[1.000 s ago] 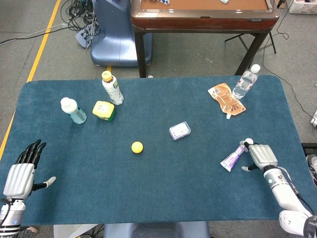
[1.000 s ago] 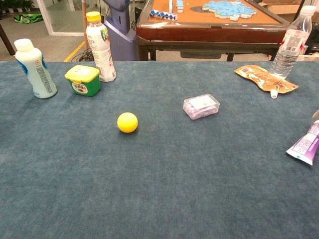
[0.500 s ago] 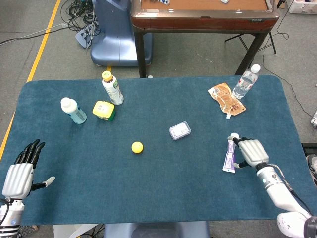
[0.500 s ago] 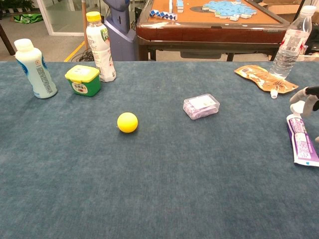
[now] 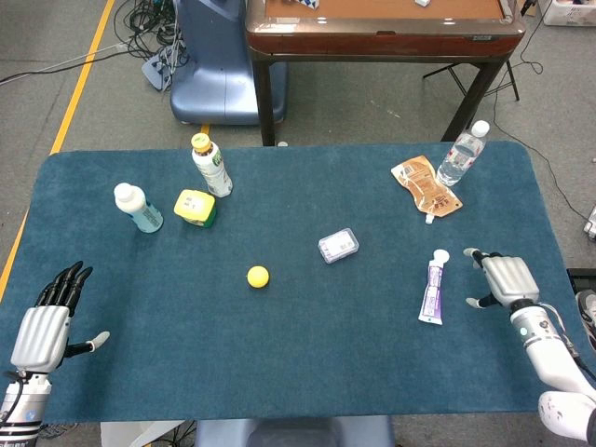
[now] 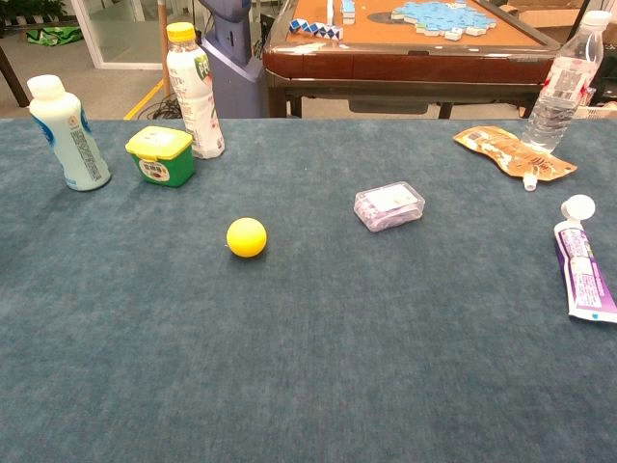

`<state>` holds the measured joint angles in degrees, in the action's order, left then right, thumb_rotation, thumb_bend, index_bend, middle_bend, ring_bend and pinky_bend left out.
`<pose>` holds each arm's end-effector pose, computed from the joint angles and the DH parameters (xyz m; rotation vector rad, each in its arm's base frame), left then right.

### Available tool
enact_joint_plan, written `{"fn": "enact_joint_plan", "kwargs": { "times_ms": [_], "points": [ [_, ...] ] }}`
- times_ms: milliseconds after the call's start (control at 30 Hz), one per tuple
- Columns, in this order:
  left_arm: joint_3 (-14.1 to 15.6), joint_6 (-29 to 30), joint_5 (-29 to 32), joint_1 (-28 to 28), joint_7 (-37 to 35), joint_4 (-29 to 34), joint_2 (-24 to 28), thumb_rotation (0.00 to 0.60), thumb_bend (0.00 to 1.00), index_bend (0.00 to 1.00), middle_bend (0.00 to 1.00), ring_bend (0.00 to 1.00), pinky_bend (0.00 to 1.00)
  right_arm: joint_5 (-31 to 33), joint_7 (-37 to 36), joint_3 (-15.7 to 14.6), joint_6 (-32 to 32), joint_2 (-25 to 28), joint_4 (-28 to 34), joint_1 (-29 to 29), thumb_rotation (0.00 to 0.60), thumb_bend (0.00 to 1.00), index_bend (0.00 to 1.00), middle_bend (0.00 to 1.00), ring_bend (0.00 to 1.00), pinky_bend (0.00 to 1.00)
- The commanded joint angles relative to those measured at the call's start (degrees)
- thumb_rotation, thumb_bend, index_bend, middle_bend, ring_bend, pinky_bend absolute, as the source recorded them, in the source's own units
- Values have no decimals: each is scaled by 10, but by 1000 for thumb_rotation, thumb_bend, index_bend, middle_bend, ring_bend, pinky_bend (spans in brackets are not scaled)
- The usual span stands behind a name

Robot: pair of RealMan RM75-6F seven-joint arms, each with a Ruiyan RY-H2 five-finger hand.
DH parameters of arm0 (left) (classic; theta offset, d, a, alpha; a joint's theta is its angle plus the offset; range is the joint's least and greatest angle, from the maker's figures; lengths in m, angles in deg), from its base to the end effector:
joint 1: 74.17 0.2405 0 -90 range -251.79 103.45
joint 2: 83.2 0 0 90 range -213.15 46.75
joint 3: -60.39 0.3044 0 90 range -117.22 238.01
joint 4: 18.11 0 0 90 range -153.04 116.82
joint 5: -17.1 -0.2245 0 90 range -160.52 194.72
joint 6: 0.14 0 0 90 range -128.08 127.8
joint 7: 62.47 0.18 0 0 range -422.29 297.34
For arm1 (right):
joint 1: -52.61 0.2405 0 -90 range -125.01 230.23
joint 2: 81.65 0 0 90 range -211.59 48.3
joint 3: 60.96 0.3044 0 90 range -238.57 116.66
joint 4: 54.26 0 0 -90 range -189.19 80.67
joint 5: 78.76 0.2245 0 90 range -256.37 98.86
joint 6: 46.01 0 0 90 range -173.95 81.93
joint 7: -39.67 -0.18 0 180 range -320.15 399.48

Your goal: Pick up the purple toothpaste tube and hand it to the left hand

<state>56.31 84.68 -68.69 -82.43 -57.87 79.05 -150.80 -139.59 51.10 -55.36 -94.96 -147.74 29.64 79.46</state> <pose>-0.3206 0.2440 0.1400 -1.3984 -0.9093 -1.0117 -0.3796 -0.3609 0.1122 1.5978 -1.0795 0.4715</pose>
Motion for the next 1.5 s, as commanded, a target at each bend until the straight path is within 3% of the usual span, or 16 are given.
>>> {"fn": "enact_joint_plan", "kwargs": {
  "times_ms": [33,300,667,867,1167,1500],
  "points": [
    [0,2,0,1,1,2,1,600,0,0,0,29,107,13,4,5,30,-23,-30,23,600,147,185,344,264,353],
    [-1,10,1,5,6,9,7,600,0,0,0,29,107,3,-1,13,66,-53,-43,61,600,147,177,323,214,335],
    [0,15,2,10,6,10,10,600,0,0,0,29,106,-59,-9,10,60,-68,9,89,600,147,172,322,214,335],
    [0,15,1,10,5,11,12,600,0,0,0,29,107,-90,-9,-8,38,-41,49,79,600,147,172,323,214,335],
    [1,12,1,10,2,8,10,600,0,0,0,29,107,-44,5,-37,29,6,35,46,600,148,171,325,214,335],
    [2,10,-1,9,-1,9,10,600,0,0,0,29,107,-10,8,-43,56,-25,-24,49,600,148,171,325,214,335]
  ]
}}
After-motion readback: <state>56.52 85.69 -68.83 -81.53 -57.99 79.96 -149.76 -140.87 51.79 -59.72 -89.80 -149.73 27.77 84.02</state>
